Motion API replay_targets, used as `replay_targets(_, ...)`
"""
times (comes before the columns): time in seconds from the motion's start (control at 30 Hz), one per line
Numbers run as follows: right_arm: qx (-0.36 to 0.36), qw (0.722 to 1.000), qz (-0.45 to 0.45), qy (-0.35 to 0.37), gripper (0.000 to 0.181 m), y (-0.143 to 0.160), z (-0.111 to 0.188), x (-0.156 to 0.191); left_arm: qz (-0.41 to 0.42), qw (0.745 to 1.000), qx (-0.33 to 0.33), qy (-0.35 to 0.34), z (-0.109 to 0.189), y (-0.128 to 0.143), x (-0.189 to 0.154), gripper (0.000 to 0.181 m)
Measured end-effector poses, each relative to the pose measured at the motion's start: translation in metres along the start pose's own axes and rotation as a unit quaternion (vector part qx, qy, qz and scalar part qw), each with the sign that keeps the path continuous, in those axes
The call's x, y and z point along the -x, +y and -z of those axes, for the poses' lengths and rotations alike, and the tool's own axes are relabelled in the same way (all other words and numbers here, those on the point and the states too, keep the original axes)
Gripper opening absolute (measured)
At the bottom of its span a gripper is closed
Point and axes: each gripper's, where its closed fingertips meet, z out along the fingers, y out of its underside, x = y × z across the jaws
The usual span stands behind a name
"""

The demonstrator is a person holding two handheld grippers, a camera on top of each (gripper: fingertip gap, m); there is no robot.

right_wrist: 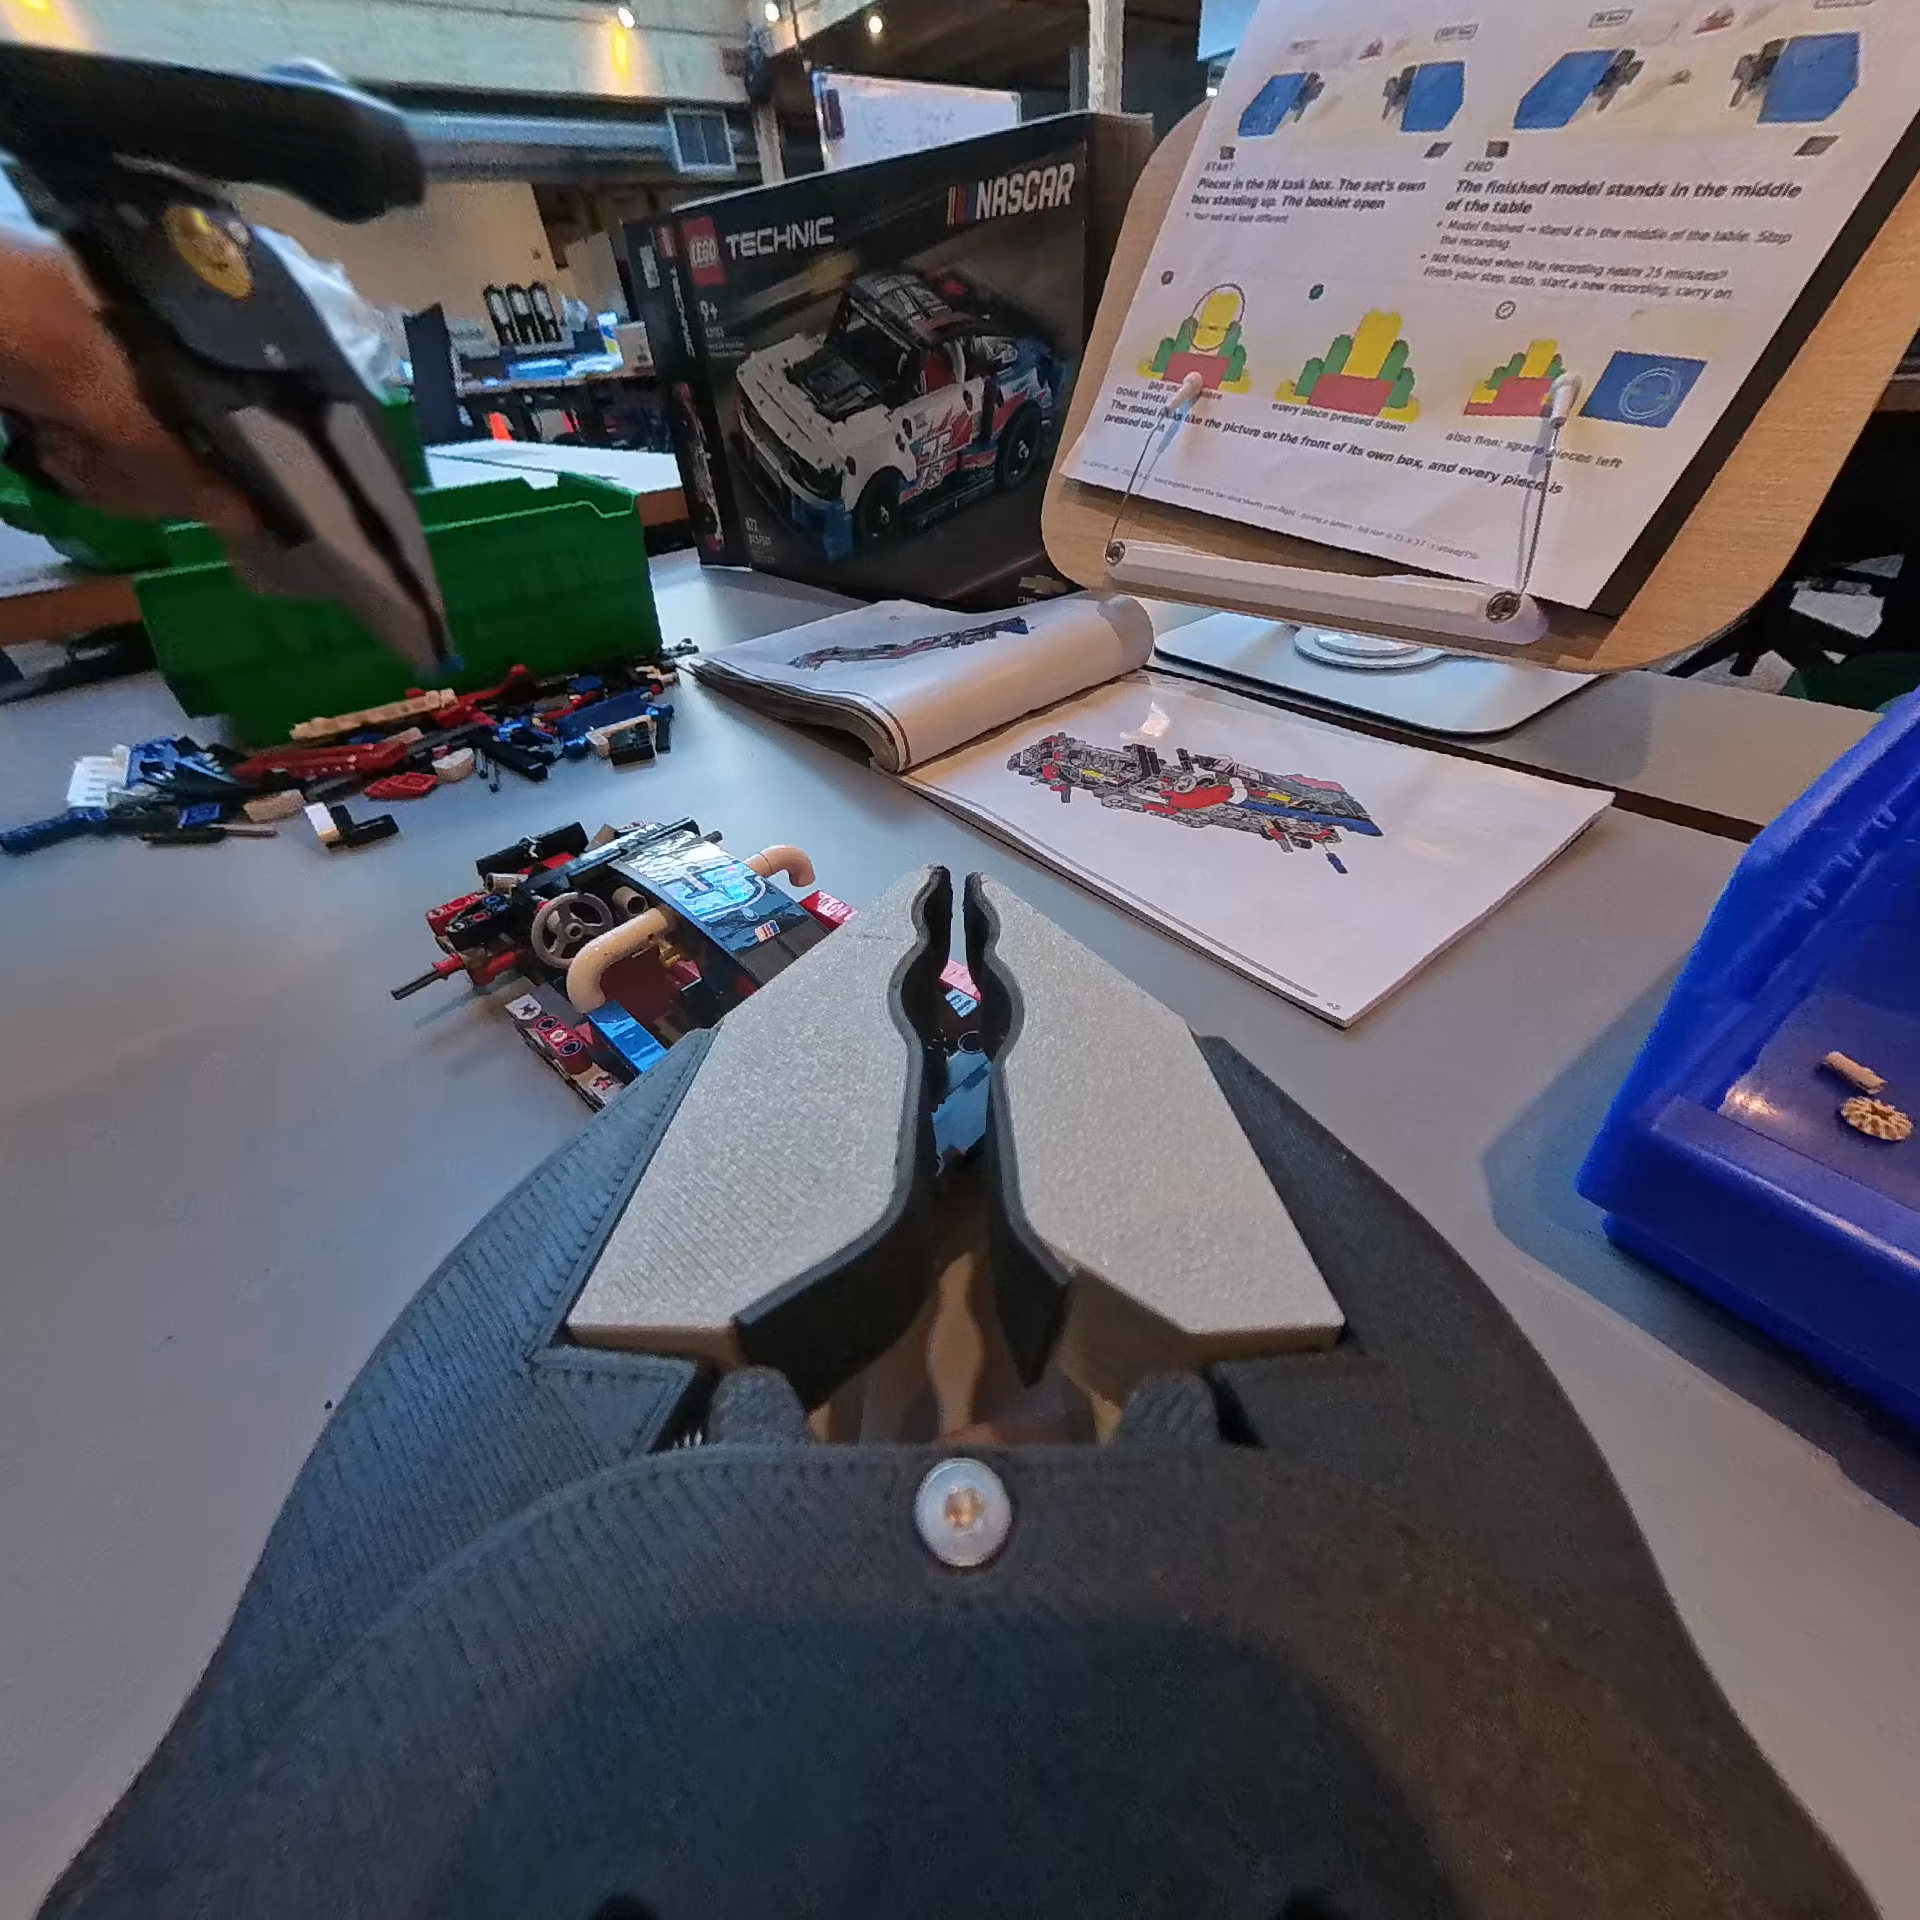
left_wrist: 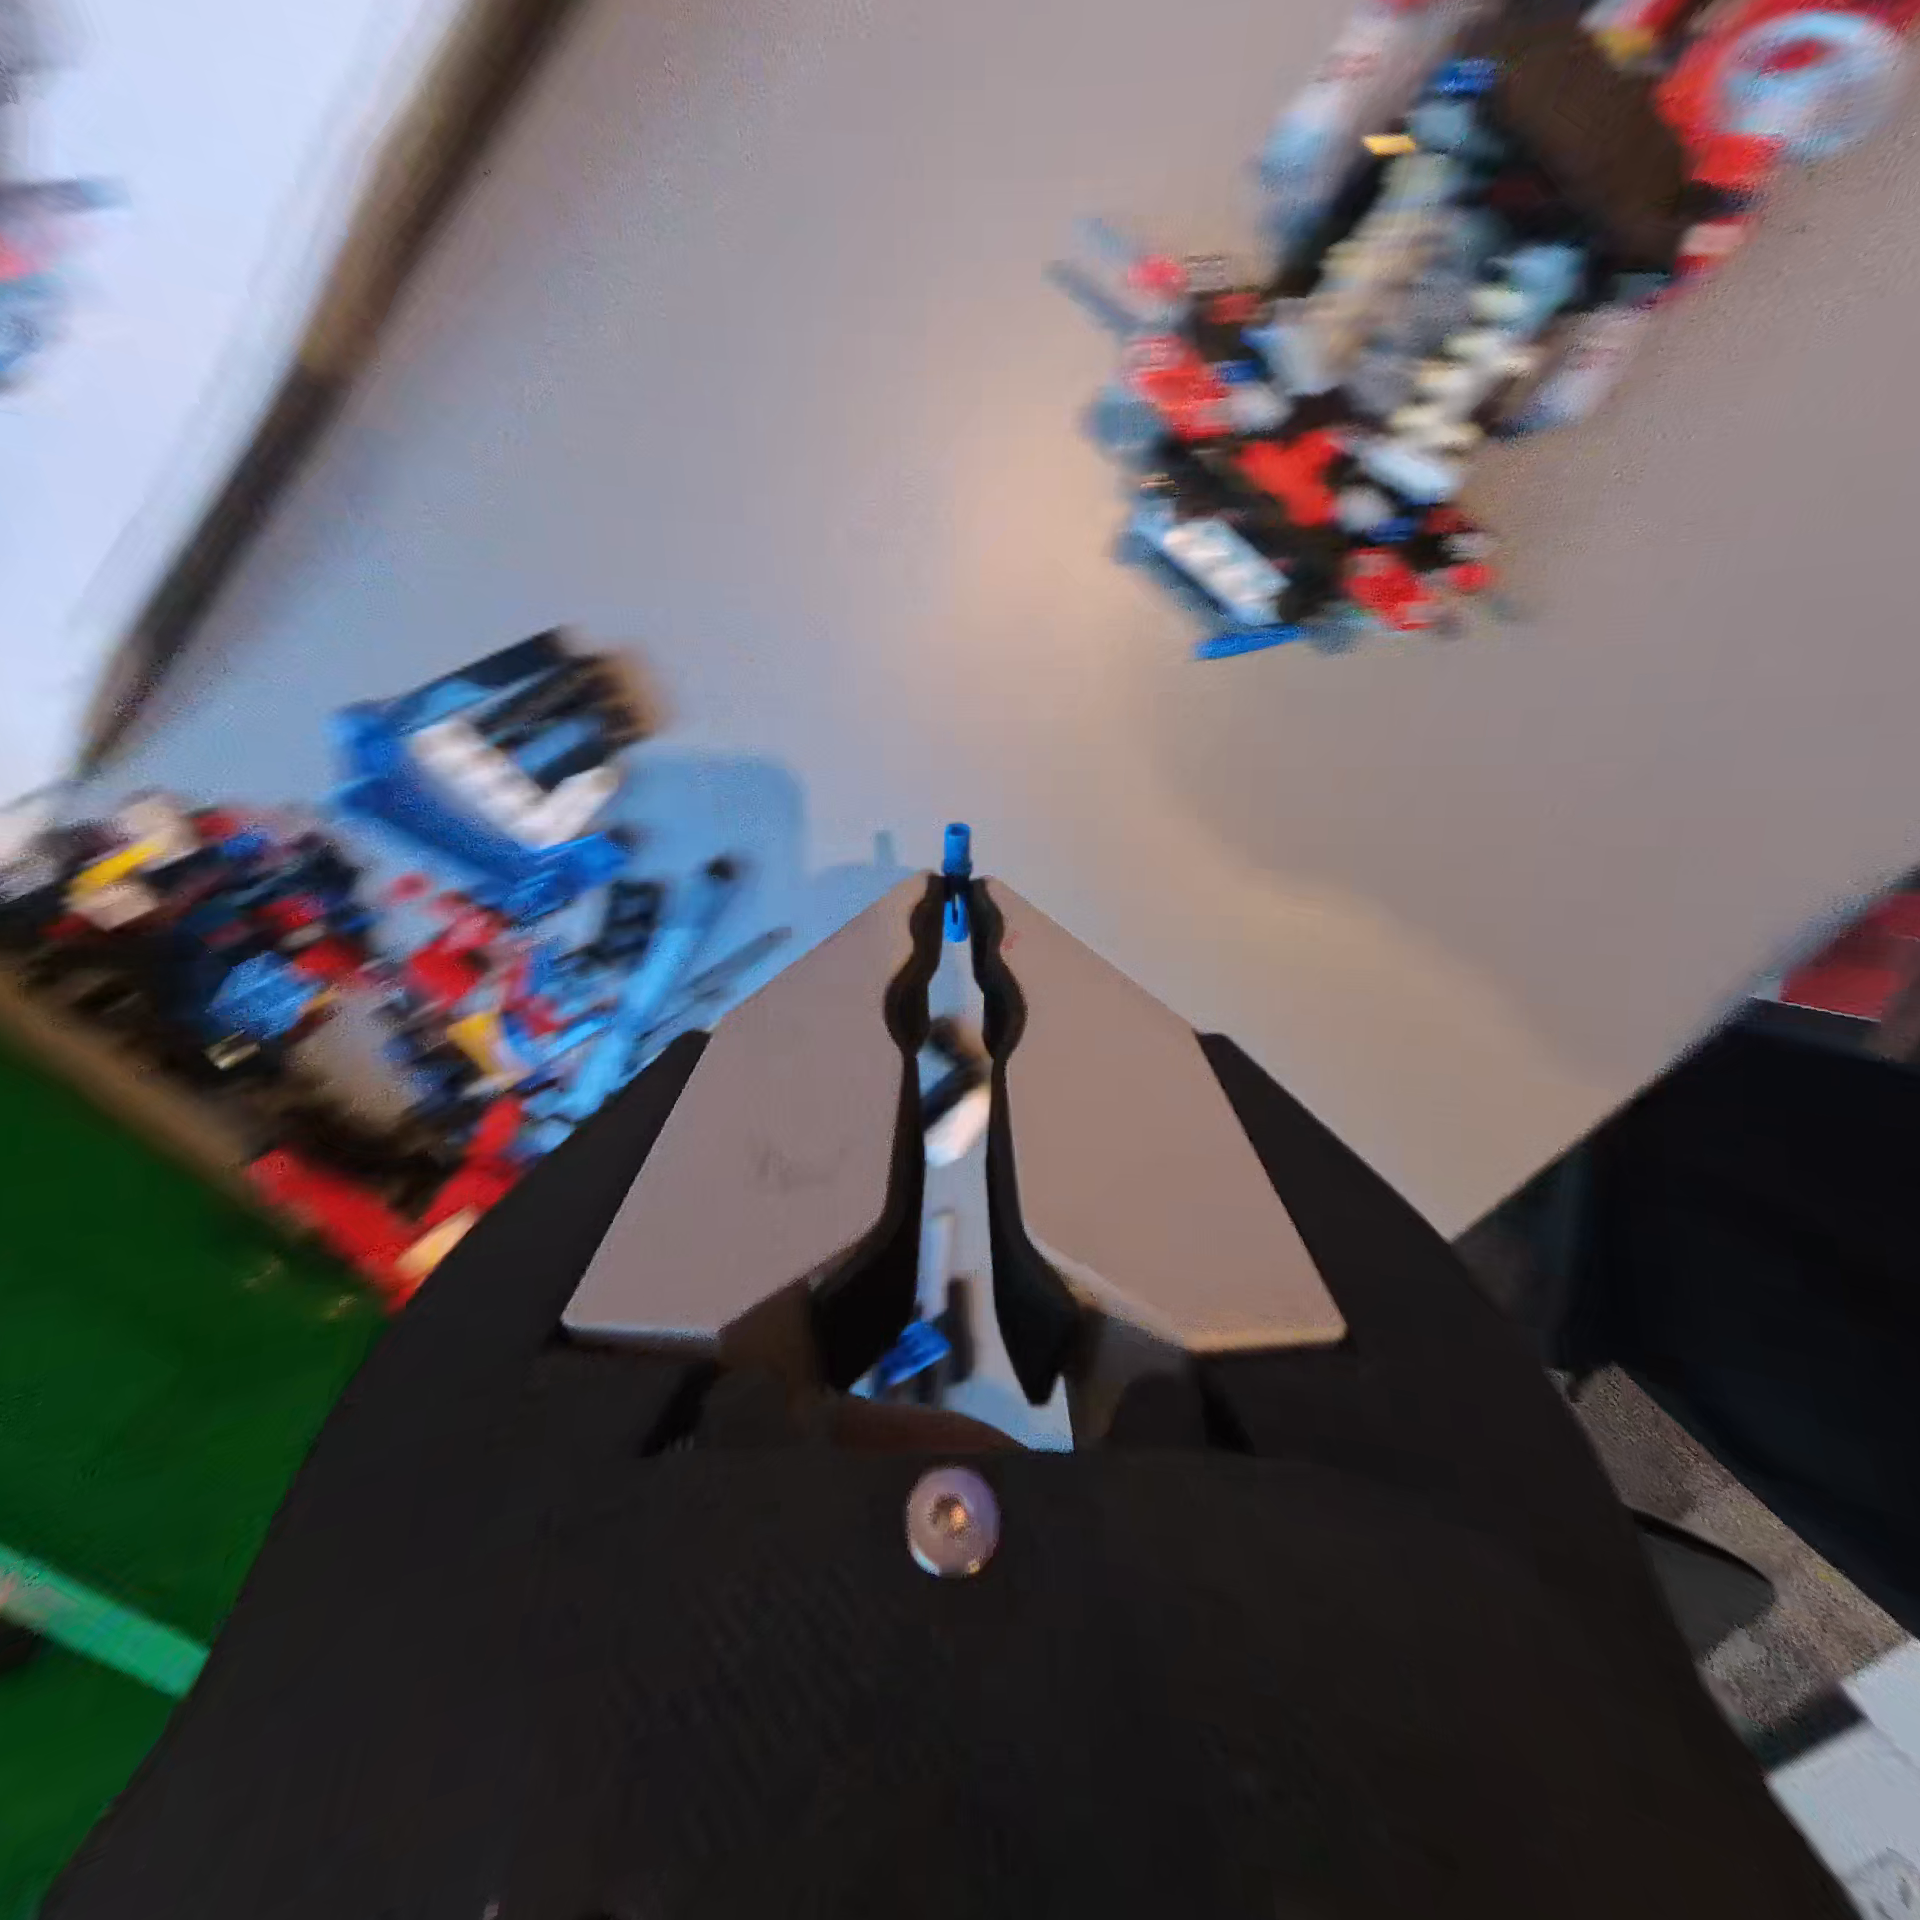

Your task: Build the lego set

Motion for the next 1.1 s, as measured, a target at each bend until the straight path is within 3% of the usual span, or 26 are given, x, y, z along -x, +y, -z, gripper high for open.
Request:
replay_targets(0.1,0.002,1.0,0.004,0.001,0.0,0.001,0.0,0.001,-0.003,0.999,-0.003,0.05,-0.032,-0.002,-0.047,0.002)
replay_targets(0.27,0.002,1.0,0.008,0.008,0.0,0.001,0.001,0.0,0.009,0.998,-0.007,0.066,-0.065,-0.003,-0.065,0.002)
replay_targets(0.37,0.001,1.0,0.008,0.013,0.0,0.001,0.002,-0.002,0.018,0.998,-0.001,0.056,-0.072,0.0,-0.062,0.012)
replay_targets(0.57,-0.001,1.0,0.009,0.019,0.0,0.0,0.003,-0.004,0.057,0.995,-0.044,0.074,-0.058,-0.004,-0.061,0.015)
replay_targets(0.73,-0.001,1.0,0.008,0.023,0.0,0.0,0.004,-0.007,0.088,0.985,-0.126,0.072,-0.027,0.002,-0.072,0.021)
replay_targets(0.83,-0.001,1.0,0.006,0.022,0.0,0.0,0.004,-0.007,0.103,0.967,-0.222,0.076,-0.013,0.007,-0.103,0.022)
replay_targets(0.93,0.001,1.0,0.008,0.023,0.0,0.001,0.003,-0.006,0.103,0.942,-0.308,0.081,-0.023,0.013,-0.135,0.022)
replay_targets(1.03,0.005,1.0,0.007,0.019,0.0,0.003,0.002,-0.003,0.069,0.948,-0.311,-0.009,-0.049,0.026,-0.132,0.022)
replay_targets(1.1,0.007,1.0,0.009,0.018,0.0,0.003,0.001,-0.003,0.05,0.947,-0.318,-0.022,-0.058,0.027,-0.134,0.022)
